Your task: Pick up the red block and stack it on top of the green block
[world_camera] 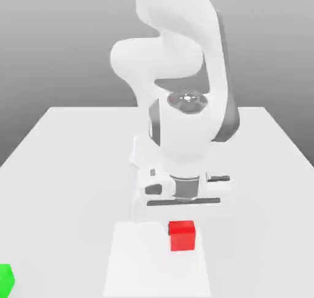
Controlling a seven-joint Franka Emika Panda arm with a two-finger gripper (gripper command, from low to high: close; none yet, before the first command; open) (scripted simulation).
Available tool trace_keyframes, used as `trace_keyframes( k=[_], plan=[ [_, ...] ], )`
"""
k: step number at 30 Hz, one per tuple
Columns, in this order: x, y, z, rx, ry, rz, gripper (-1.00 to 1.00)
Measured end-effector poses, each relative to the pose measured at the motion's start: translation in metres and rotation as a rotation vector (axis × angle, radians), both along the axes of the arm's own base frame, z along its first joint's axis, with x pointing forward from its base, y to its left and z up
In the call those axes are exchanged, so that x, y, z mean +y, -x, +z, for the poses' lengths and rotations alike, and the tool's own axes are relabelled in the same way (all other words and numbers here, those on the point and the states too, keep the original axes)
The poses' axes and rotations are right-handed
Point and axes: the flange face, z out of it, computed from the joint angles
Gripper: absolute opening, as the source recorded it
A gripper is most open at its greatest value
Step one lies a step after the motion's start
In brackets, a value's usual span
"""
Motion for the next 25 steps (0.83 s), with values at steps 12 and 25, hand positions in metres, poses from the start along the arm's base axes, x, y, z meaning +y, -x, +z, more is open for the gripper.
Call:
trace_keyframes(
  k=[12, 25],
  plan=[
    [-0.215, -0.096, 0.033, 0.002, 0.000, -0.546, -1.00],
    [-0.357, -0.094, -0.014, -0.001, -0.002, -0.830, 1.00]
  ],
)
